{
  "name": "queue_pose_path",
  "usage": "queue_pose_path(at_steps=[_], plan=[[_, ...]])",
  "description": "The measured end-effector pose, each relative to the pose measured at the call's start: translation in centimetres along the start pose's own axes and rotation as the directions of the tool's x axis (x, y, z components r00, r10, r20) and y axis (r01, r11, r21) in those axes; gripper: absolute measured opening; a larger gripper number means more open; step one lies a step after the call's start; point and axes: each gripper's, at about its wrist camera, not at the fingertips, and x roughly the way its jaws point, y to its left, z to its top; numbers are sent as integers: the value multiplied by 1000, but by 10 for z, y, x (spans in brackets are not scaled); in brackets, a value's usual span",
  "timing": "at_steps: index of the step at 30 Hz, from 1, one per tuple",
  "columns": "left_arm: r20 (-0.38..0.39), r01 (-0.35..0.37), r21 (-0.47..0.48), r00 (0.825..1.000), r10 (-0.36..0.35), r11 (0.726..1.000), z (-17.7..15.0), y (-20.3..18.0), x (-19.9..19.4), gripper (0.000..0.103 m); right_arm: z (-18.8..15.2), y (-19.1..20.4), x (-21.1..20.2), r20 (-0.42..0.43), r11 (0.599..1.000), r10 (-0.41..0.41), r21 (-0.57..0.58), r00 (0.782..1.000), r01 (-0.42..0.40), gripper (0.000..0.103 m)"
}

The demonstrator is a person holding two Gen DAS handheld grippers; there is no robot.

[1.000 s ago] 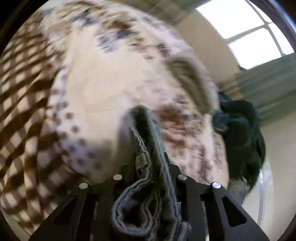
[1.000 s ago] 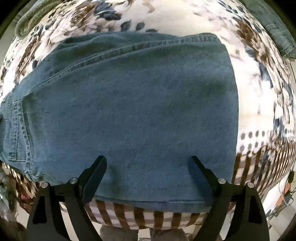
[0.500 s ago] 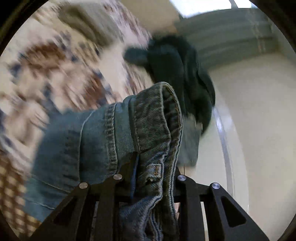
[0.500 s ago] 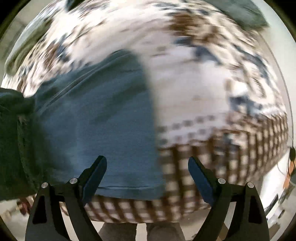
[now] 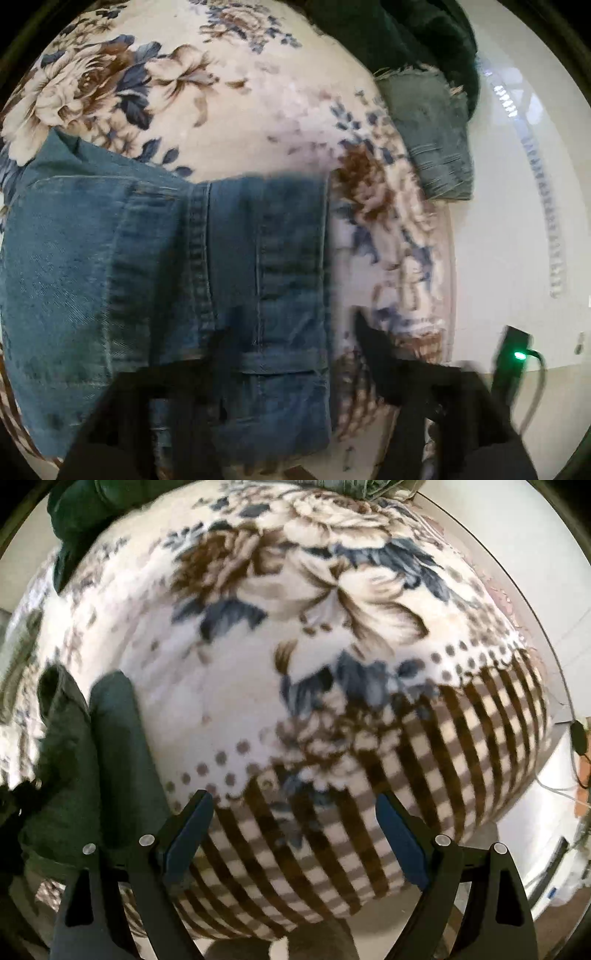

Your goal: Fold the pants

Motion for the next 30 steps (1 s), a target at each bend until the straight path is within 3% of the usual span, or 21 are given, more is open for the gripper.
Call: queue_pose_path(at_steps=[3,6,9,10,12,15,17,20,22,26,30], plan=[[12,38,1,999,-38,999,1,-1,-21,88,15,-11,0,5,997,78,10,997,-78,91],[95,24,-22,995,-22,999,9,17,-54,88,19,23,9,-7,977,213,20,977,-213,91],[180,-117,-33,976,121,993,18,54,-89,88,24,48,23,-52,935,353,15,934,-353,91],[192,-197,-30,961,199,980,21,69,-94,88,22,56,27,-66,925,379,16,923,-379,91],[177,-365,-32,914,365,930,26,105,-98,88,16,82,43,-112,893,449,22,886,-450,91],[134,-414,-97,895,424,905,28,152,-100,88,18,114,73,-165,884,461,-7,872,-468,91],[110,-414,-127,897,428,901,27,172,-101,88,14,132,80,-149,902,417,-50,896,-428,59],[107,-425,-130,892,439,896,23,177,-102,88,3,159,66,-46,936,297,-181,954,-300,41],[102,-413,-146,897,429,899,21,173,-99,88,-8,166,54,1,937,274,-227,962,-267,28],[98,-358,-175,920,378,917,17,162,-88,88,-18,157,31,31,929,303,-234,952,-288,24],[74,-332,-152,936,345,931,15,149,-73,88,-25,155,17,23,921,267,-301,963,-248,24]])
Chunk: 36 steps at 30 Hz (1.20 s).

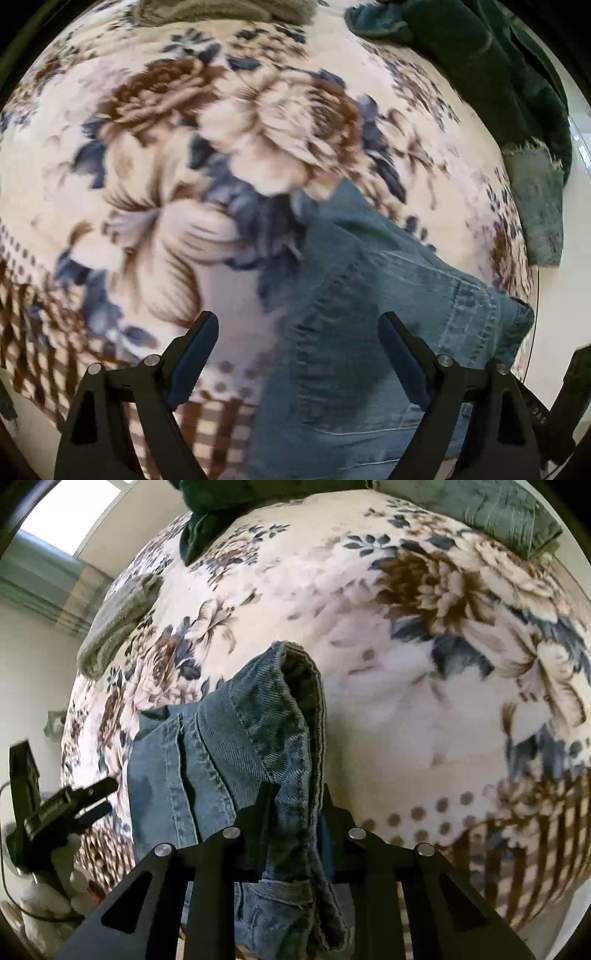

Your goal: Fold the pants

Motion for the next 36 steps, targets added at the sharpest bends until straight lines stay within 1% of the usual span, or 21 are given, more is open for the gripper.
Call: queue_pose_path(at_steps=[2,3,5,6,10,12,14,16,17,19,20,21,23,24,25,27,29,31,32,34,36], plan=[[-16,-3,30,1000,3,1000,-3,-7,7,88,3,0,6,-58,999,-32,-35,998,30,30],[-23,-7,39,1000,8,999,-4,-9,10,88,7,-3,10,-76,999,-34,-21,997,33,31],[-42,-4,44,999,6,999,-7,-8,15,88,13,-11,14,-77,1000,6,28,997,-4,31],[-48,-2,42,999,4,999,-8,-7,17,88,15,-13,17,-78,999,13,45,997,-9,35],[-77,22,46,997,-19,999,-14,-4,32,89,11,-19,22,-73,996,3,84,997,3,39],[-97,27,52,995,-22,998,-15,-5,39,98,4,-26,19,-57,992,15,128,998,-8,39],[-105,21,65,994,-14,998,-14,-7,46,103,-2,-29,16,-46,988,15,156,999,-8,39],[-119,35,60,993,-28,998,-13,-8,52,103,-6,-31,16,-51,984,51,176,997,-42,39],[-124,42,55,992,-35,998,-12,-10,54,103,-6,-32,16,-49,982,56,180,997,-47,39],[-127,43,53,991,-36,998,-10,-12,55,103,-4,-31,15,-13,976,117,185,993,-113,41],[-125,42,58,992,-34,997,-9,-14,55,103,-2,-29,15,-11,975,132,180,991,-128,41],[-124,38,63,992,-30,997,-9,-16,55,103,2,-27,21,-14,977,141,166,990,-137,41],[-125,37,65,992,-28,997,-9,-19,54,103,9,-25,38,-65,974,176,158,982,-164,41],[-125,34,65,992,-26,997,-9,-20,53,103,11,-27,47,-82,971,171,180,982,-154,37],[-122,29,66,992,-20,997,-9,-21,50,103,12,-30,50,-78,968,167,205,983,-148,26],[-104,32,64,994,-25,997,-7,-22,37,103,12,-28,39,-51,972,132,203,990,-120,16],[-62,42,65,997,-38,997,-2,-22,17,103,11,-25,16,0,975,101,198,995,-99,14],[-38,51,59,998,-49,997,5,-22,4,103,7,-29,-18,66,979,57,194,996,-68,14],[-32,60,51,998,-59,997,10,-22,0,103,7,-34,-26,75,977,56,202,996,-70,14],[-35,83,33,996,-82,996,20,-24,0,103,5,-54,-41,83,965,40,254,996,-59,14],[-44,101,17,994,-100,995,32,-32,11,103,5,-78,-42,65,958,12,284,998,-30,14]])
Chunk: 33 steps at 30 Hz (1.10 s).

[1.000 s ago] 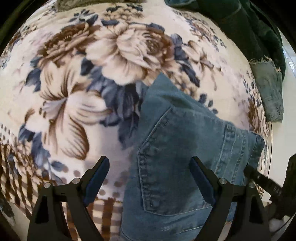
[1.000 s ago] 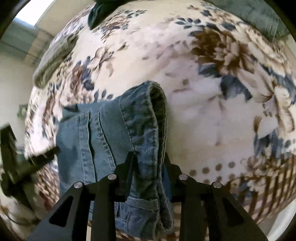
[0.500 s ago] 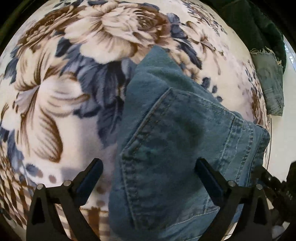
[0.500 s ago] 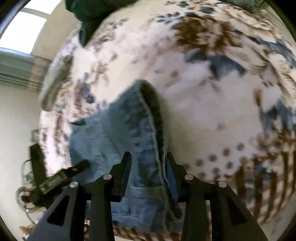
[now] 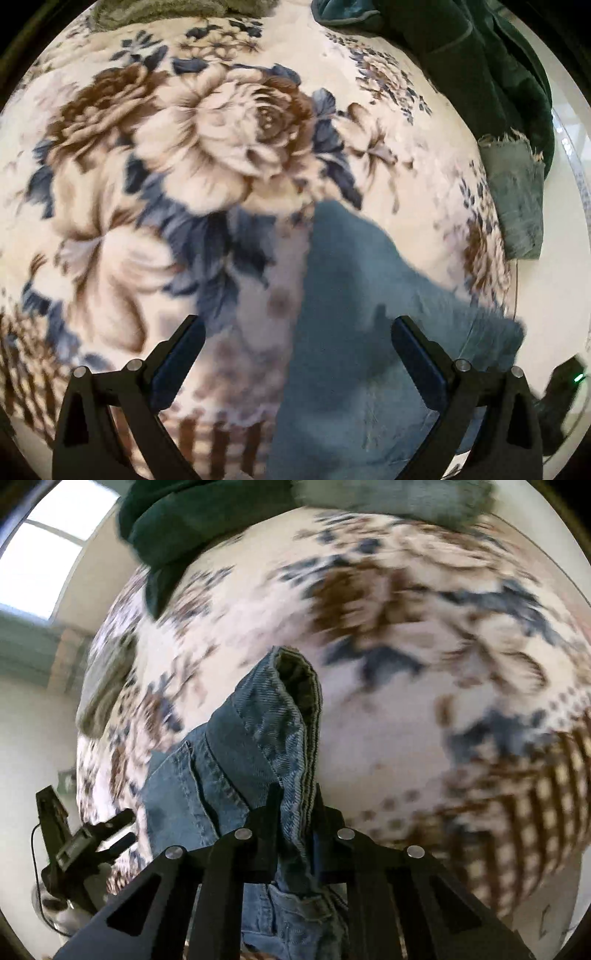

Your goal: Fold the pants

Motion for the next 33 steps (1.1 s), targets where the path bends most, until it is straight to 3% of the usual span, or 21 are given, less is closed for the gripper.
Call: queue_pose_path(at_steps=[4,5,6,7,10,13,16,17,18,20,25,27,30,33], plan=[[-41,24,5,999,-24,1000,31,-15,47,102,12,-42,28,-105,994,48,108,993,-37,18],[-60,42,13,997,-41,999,36,-17,58,86,14,-48,34,-128,992,48,123,991,-32,22],[-74,84,17,994,-83,996,40,-17,70,54,16,-57,40,-159,987,44,157,986,-18,33],[-83,116,17,990,-114,993,42,-17,78,38,16,-63,41,-168,983,44,183,985,-12,37],[-65,104,50,993,-100,993,41,-19,82,37,9,-75,29,-137,972,45,234,990,-11,49],[-58,112,42,992,-109,993,38,-13,82,37,-10,-77,19,-128,973,44,228,991,-14,51],[-62,126,6,990,-125,992,40,-5,84,37,-33,-72,30,-192,987,34,162,981,-3,61],[-63,126,2,990,-125,992,41,-3,84,37,-41,-69,37,-215,994,4,109,977,20,61],[-64,123,4,990,-122,992,42,-3,84,37,-48,-63,43,-215,997,-77,6,974,80,63],[-72,134,-18,988,-134,991,46,1,84,37,-56,-61,48,-169,986,-151,-91,974,137,65],[-106,141,-72,983,-148,987,46,2,62,39,-50,-46,52,-182,966,-246,-133,952,223,68],[-81,127,-38,988,-129,991,37,-4,42,45,-47,-33,39,-164,958,-274,-129,948,255,68],[-29,71,74,997,-69,995,6,-26,6,61,-50,-22,16,-134,975,-223,-49,965,219,68],[-27,4,175,1000,1,985,-37,-46,-10,61,-66,-16,0,-128,980,-184,46,975,191,68]])
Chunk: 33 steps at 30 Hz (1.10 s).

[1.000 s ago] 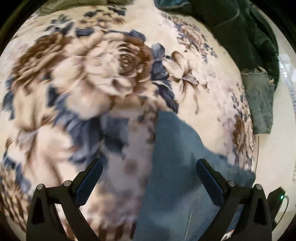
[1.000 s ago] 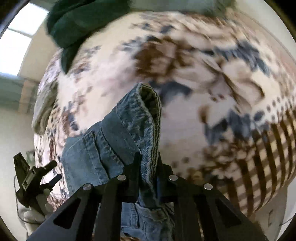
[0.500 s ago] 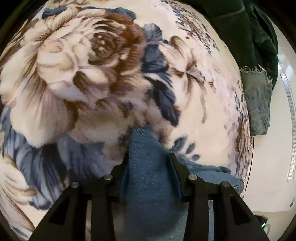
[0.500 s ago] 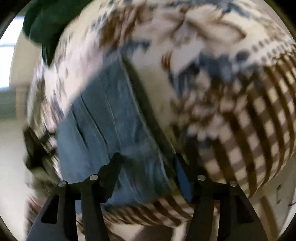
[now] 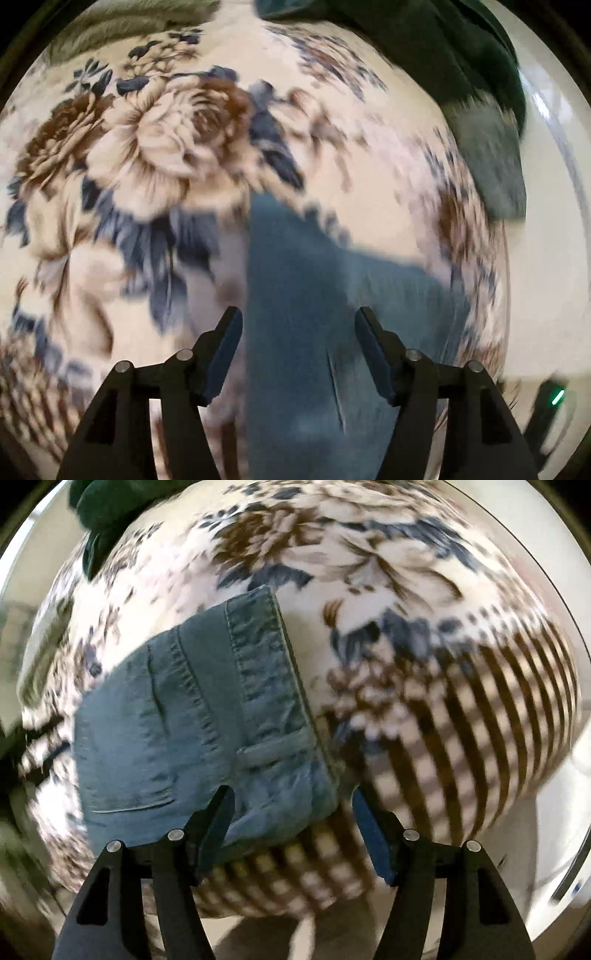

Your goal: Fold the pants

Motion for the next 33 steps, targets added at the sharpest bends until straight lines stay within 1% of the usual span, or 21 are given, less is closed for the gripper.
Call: queue_pose_path(at_steps=[2,3,5,6,9,11,13,15,17,19,20,21,22,23,24,25,29,30,31,32,33], plan=[[-38,-55,52,998,57,997,-27,-11,5,61,-6,11,-4,9,1000,28,-11,1000,-28,67],[-54,-82,69,995,86,994,-37,-12,10,61,-8,26,-4,25,998,29,-52,999,-27,63],[-77,-105,65,991,110,992,-57,-5,21,61,-10,46,4,29,994,27,-108,999,-23,35],[-74,-108,53,991,112,993,-63,1,24,62,-10,57,14,11,989,21,-144,1000,-19,15],[-113,-76,-35,991,72,996,-70,25,43,64,-15,79,44,-37,967,-41,-253,998,30,15],[-136,-56,-78,990,45,995,-70,35,56,69,-20,89,67,-54,926,-128,-364,990,100,14],[-126,-46,-82,991,36,996,-70,40,62,77,-20,92,75,-60,913,-147,-391,987,113,14],[-120,-21,-99,993,8,995,-71,43,61,80,-10,92,83,-86,924,-141,-369,986,100,14],[-128,4,-130,992,-21,992,-70,44,56,79,-1,89,84,-120,946,-110,-316,987,67,14],[-145,49,-164,987,-73,985,-68,47,45,78,4,80,71,-159,973,-19,-230,987,-19,19],[-129,83,-177,986,-107,981,-69,48,38,79,4,74,65,-162,979,22,-194,987,-54,20],[-100,127,-182,984,-147,975,-67,48,30,84,3,63,52,-156,984,106,-128,982,-127,29],[-84,151,-185,982,-169,971,-65,48,25,89,0,54,42,-144,981,165,-78,976,-177,47],[-69,184,-193,977,-201,964,-63,49,22,98,-6,43,33,-127,974,222,-19,967,-226,56],[-57,222,-205,970,-238,953,-61,50,22,101,-14,30,25,-109,965,262,47,959,-259,68],[-47,246,-219,964,-262,944,-60,53,25,102,-23,17,23,-101,954,288,112,952,-277,73],[-89,217,-233,966,-243,948,-55,60,59,102,-53,-4,52,-164,921,351,238,922,-308,73],[-104,228,-245,960,-259,943,-55,61,67,102,-58,-7,66,-163,906,374,272,913,-323,73],[-105,235,-249,958,-267,940,-54,62,70,102,-64,-14,79,-154,880,419,311,895,-359,73],[-105,238,-247,957,-271,939,-51,58,71,102,-66,-17,92,-129,839,481,356,867,-412,73],[-107,245,-242,955,-277,939,-50,58,72,102,-65,-19,100,-76,794,538,381,840,-474,73]])
